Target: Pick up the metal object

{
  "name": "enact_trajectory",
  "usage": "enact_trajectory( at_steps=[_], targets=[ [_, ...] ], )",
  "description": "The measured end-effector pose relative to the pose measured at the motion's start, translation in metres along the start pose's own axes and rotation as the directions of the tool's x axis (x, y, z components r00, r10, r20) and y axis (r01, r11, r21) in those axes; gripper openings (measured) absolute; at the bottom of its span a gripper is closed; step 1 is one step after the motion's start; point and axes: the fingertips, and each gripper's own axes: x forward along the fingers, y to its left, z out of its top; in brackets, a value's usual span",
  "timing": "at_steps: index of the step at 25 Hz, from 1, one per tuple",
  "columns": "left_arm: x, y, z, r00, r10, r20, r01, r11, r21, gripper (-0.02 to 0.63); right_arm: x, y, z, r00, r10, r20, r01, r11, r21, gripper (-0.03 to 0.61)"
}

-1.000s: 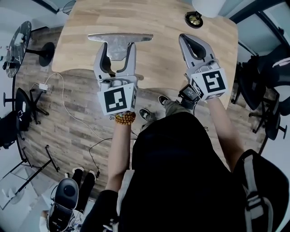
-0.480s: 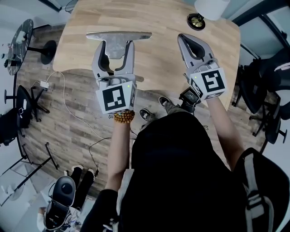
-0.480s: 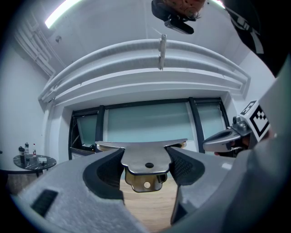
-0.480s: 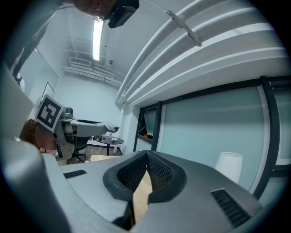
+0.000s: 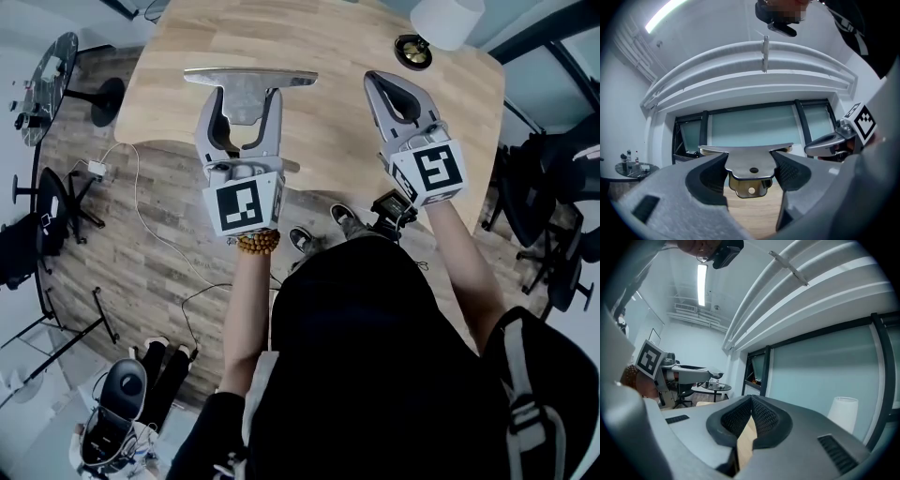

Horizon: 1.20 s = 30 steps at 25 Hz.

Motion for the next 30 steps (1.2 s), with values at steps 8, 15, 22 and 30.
enact_trajectory(
  at_steps=[8, 15, 22, 30],
  targets=[
    [-0.002, -0.008, -0.002, 1.000, 0.017, 0.023, -0.017, 1.000, 0.010, 0.304, 0.005, 0.005, -0.004, 0.999, 0.030, 0.023, -0.030, 0.999, -0.012, 0.002],
    [0.002, -0.018, -0.003, 0.999, 0.002, 0.050, -0.002, 1.000, 0.012, 0.304, 0.008, 0.005, -0.008, 0.998, 0.054, 0.033, -0.053, 0.999, -0.010, 0.002],
    [0.002, -0.018, -0.008, 1.000, 0.013, 0.029, -0.013, 1.000, 0.023, 0.304, 0.008, 0.002, -0.009, 0.998, 0.058, 0.038, -0.058, 0.998, -0.004, 0.002],
    [0.001, -0.019, -0.014, 1.000, 0.008, 0.016, -0.008, 1.000, 0.028, 0.304, 0.006, 0.002, -0.011, 0.998, 0.057, 0.042, -0.057, 0.998, 0.010, 0.002]
  ],
)
